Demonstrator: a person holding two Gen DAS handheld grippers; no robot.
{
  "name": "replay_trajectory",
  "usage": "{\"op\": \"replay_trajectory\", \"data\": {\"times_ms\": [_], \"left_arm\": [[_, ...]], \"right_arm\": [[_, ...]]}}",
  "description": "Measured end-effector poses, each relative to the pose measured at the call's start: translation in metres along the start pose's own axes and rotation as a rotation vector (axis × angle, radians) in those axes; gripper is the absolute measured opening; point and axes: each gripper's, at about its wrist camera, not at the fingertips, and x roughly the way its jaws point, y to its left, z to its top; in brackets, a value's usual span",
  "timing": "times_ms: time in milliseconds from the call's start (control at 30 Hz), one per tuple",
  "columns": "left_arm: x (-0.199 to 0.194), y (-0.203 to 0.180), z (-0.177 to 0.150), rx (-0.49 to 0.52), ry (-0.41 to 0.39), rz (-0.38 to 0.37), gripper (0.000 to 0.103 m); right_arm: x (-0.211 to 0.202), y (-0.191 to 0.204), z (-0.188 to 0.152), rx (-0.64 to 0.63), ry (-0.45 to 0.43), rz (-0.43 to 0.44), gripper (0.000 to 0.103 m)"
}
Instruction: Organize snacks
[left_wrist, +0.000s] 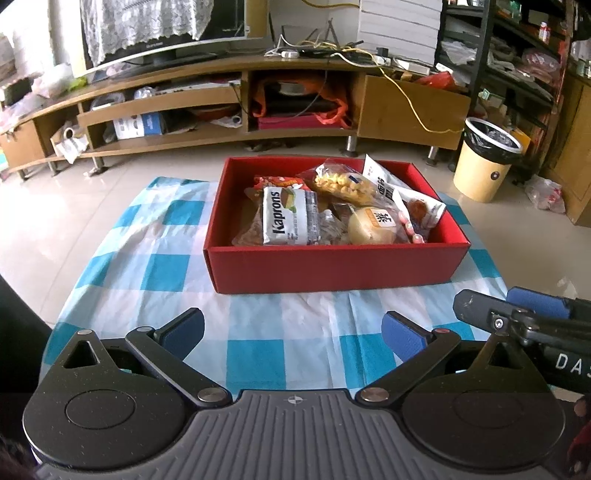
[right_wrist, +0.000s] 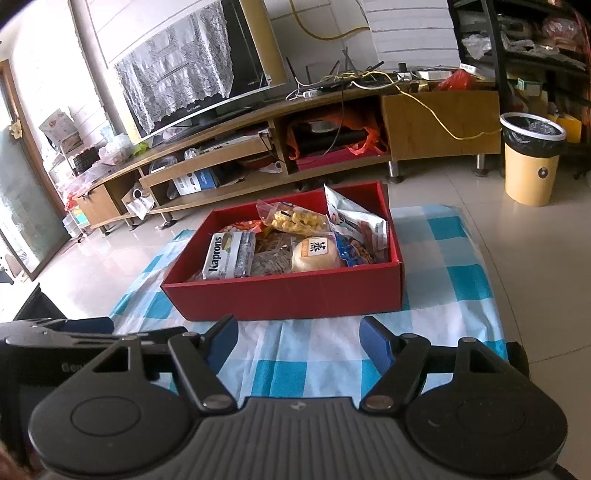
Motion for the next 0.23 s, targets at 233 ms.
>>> {"op": "replay_trajectory", "data": {"times_ms": [233], "left_arm": [[-0.0056,0.0003,-0.0032,0.007,-0.012,-0.002,0.103]], "right_arm": [[-0.0053,0.0001,-0.0015,0.000,-0.004,0.002,0.069]]}}
